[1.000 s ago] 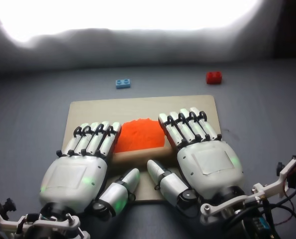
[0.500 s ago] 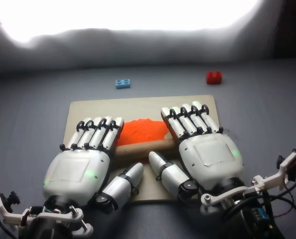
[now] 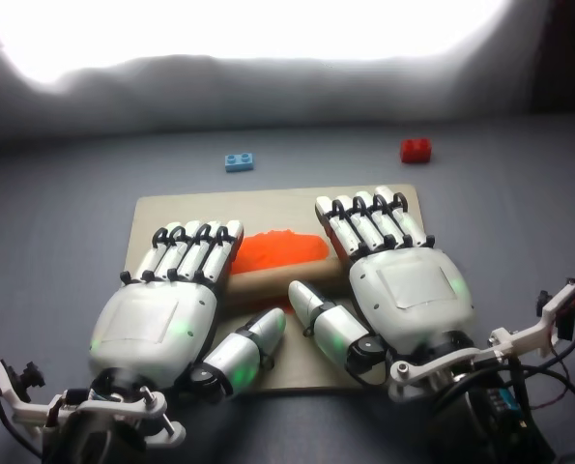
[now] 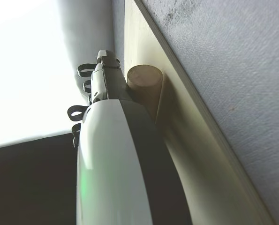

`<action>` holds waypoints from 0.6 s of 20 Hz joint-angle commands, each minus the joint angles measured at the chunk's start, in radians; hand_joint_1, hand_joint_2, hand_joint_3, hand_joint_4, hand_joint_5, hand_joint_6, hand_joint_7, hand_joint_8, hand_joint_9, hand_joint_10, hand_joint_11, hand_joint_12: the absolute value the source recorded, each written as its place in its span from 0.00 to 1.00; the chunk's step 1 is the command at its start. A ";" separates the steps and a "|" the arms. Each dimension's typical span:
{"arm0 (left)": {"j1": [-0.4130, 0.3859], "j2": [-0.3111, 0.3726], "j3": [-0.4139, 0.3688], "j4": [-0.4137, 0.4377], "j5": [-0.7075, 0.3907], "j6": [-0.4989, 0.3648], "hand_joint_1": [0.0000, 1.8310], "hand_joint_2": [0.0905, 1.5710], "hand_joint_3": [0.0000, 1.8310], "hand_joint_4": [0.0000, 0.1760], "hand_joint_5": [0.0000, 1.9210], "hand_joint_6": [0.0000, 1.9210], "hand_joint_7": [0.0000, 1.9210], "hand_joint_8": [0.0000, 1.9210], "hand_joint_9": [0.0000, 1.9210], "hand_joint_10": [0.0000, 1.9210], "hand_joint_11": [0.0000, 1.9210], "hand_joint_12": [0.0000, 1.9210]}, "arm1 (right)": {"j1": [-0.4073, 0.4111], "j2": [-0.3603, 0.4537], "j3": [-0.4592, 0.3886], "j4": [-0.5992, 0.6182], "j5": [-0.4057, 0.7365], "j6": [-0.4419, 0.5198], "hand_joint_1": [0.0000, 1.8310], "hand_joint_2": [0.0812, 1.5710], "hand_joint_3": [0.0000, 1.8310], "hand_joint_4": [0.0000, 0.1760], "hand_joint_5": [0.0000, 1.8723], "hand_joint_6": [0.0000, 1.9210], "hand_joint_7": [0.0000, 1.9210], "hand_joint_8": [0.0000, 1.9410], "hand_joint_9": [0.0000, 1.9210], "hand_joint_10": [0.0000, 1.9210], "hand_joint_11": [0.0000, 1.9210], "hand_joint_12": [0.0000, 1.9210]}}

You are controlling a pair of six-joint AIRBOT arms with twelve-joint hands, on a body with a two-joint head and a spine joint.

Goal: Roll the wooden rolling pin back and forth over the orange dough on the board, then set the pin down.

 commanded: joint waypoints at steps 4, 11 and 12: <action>-0.015 -0.010 0.015 0.042 -0.082 0.004 0.00 0.84 0.00 0.00 0.01 0.00 0.03 0.00 0.01 0.00 0.01 0.01 | 0.009 0.003 0.014 -0.036 0.087 0.001 0.00 0.87 0.00 0.00 0.05 0.00 0.06 0.00 0.05 0.00 0.00 0.09; -0.015 -0.012 0.022 0.029 -0.079 0.008 0.00 0.82 0.01 0.00 0.02 0.00 0.03 0.00 0.03 0.00 0.00 0.11 | 0.020 0.002 0.037 -0.022 0.072 0.009 0.00 0.88 0.00 0.00 0.07 0.01 0.06 0.00 0.05 0.00 0.00 0.14; -0.015 -0.011 0.022 0.029 -0.078 0.008 0.00 0.82 0.01 0.00 0.01 0.00 0.02 0.00 0.02 0.00 0.00 0.10 | 0.023 0.000 0.041 -0.022 0.071 0.012 0.00 0.88 0.00 0.00 0.08 0.01 0.05 0.00 0.04 0.00 0.00 0.16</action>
